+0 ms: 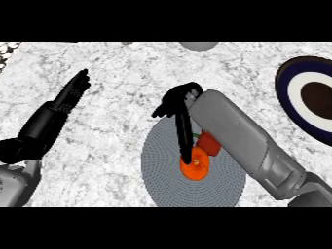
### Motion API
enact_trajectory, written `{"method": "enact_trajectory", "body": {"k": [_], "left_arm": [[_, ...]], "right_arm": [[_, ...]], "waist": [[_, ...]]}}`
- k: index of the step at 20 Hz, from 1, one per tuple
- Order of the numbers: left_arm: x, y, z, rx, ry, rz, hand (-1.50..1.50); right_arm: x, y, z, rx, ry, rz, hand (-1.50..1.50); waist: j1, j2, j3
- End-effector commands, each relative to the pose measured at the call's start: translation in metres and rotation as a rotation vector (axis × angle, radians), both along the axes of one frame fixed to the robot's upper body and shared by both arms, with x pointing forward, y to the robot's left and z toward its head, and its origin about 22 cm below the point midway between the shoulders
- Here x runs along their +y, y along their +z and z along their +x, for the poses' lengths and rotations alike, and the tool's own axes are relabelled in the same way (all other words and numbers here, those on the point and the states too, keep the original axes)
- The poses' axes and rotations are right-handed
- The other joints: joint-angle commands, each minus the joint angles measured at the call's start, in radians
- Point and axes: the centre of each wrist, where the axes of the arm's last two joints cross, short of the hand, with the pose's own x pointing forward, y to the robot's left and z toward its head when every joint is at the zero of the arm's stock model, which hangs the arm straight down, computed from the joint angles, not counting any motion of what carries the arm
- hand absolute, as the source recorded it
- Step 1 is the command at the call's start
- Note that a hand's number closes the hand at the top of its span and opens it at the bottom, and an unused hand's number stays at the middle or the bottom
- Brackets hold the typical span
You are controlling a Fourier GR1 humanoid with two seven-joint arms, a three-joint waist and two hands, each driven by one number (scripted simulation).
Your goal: Pick the squash from the placemat and place it in the plate
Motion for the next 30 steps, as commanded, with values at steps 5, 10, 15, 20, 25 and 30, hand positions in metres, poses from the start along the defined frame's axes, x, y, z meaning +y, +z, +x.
{"method": "enact_trajectory", "body": {"k": [5,10,15,20,25,30], "left_arm": [[0.013,0.0,-0.009,-0.009,0.014,-0.008,0.0],[-0.008,0.009,0.008,-0.013,0.012,-0.002,0.0],[0.005,0.012,0.008,-0.015,-0.003,0.011,0.0],[0.012,0.012,-0.014,-0.005,0.016,-0.009,0.0],[-0.005,-0.006,-0.015,0.001,0.003,0.003,0.0],[0.007,-0.01,-0.013,0.017,0.012,0.004,0.0]], "right_arm": [[0.006,0.025,0.028,0.025,0.064,-0.242,-1.5],[0.009,0.028,0.04,0.051,-0.003,-0.24,-1.5],[-0.002,0.024,0.046,0.106,0.014,-0.235,-1.5],[-0.013,-0.007,0.039,0.149,0.049,-0.245,-1.5],[-0.001,-0.026,0.028,0.183,0.111,-0.27,-1.5],[-0.005,-0.029,0.027,0.2,0.162,-0.299,-1.5]], "waist": [[0.002,0.001,0.0],[0.0,0.008,0.001],[-0.003,0.009,0.001],[-0.007,0.002,0.001],[-0.013,0.001,0.001],[-0.021,-0.002,0.001]]}}
